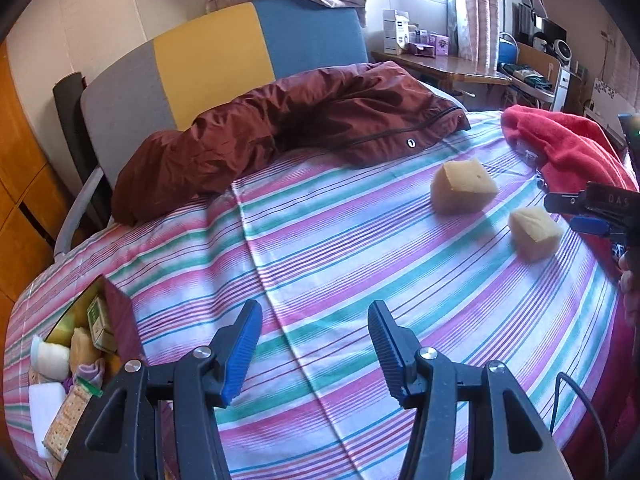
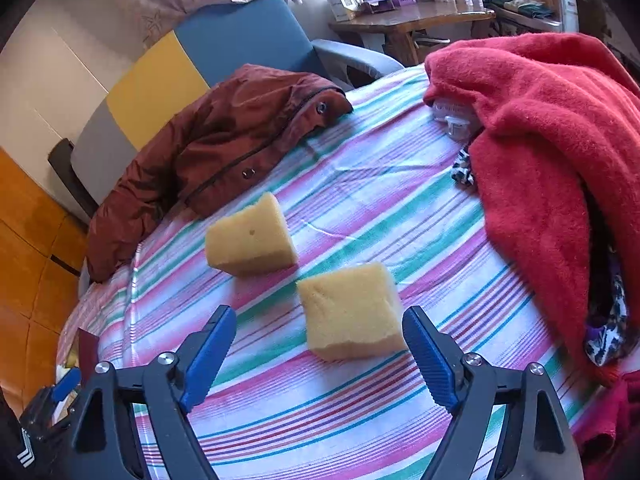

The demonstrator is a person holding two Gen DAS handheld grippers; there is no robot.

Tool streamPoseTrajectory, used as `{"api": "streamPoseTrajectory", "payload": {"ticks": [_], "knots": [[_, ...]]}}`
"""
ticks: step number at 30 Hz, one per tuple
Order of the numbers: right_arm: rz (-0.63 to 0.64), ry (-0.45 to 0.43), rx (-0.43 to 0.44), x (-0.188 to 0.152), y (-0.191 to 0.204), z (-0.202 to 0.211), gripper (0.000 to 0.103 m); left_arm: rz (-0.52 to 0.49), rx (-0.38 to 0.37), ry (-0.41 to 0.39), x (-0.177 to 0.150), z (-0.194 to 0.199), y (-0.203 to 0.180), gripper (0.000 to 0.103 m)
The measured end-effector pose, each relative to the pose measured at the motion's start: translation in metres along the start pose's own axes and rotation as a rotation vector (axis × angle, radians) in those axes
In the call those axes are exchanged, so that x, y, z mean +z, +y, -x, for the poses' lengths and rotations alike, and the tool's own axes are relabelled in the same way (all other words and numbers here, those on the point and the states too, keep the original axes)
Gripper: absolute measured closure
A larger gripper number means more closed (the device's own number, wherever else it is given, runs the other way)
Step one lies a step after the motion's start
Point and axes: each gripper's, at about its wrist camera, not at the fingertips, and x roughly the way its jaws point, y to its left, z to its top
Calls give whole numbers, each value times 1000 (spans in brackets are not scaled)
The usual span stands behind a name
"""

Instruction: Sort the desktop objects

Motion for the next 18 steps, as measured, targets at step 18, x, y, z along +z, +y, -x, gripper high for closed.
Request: {"api": "streamPoseTrajectory", "payload": {"ticks": [18], "knots": [[-97,0,-38,7,-26,2,10,-59,-50,12,35,-35,-36,47]]}}
